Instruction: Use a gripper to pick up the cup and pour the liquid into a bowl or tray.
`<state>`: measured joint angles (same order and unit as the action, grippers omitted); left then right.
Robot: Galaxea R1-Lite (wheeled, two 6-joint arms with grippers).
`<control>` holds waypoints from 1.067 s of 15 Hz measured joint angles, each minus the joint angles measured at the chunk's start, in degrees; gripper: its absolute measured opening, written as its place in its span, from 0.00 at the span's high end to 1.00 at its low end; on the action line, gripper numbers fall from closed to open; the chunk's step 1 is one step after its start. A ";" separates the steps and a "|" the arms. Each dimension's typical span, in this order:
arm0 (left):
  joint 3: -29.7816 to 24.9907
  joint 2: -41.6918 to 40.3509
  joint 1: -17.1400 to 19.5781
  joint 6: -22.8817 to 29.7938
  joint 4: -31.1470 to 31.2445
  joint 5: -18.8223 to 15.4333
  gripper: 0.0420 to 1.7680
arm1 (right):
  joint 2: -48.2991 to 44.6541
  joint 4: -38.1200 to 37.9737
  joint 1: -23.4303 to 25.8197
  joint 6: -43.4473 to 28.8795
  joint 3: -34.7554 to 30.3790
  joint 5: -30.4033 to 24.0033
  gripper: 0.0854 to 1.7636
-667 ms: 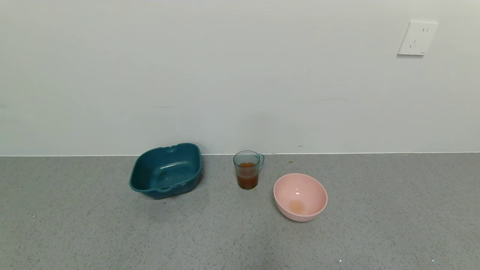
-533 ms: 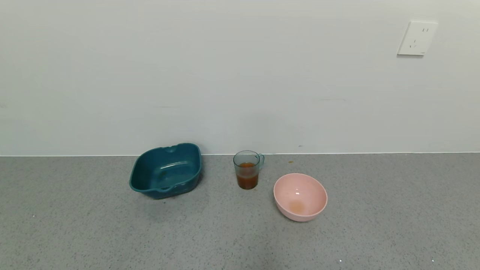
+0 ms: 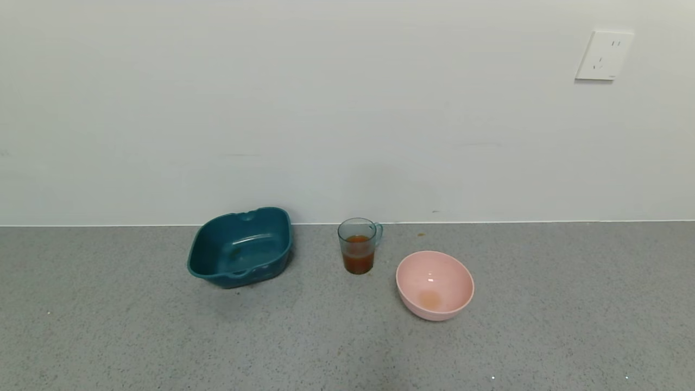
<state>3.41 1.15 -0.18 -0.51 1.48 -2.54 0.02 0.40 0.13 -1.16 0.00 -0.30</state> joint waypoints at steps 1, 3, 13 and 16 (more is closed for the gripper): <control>1.71 0.74 0.00 0.02 0.76 -0.30 0.03 | 0.00 0.00 0.00 0.01 0.00 0.01 0.03; 5.84 3.47 0.00 0.07 1.55 -0.60 0.03 | 0.00 0.00 0.02 0.00 0.00 0.00 0.03; 30.01 37.35 -2.82 -2.24 1.08 -3.99 0.03 | 0.00 0.00 0.02 0.00 0.00 0.00 0.03; 35.04 47.28 -7.80 -2.88 0.95 -6.50 0.03 | 0.00 0.00 0.00 0.00 0.00 0.01 0.03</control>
<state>38.45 48.42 -7.98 -3.39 2.43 -9.03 0.02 0.40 0.13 -1.16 0.00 -0.29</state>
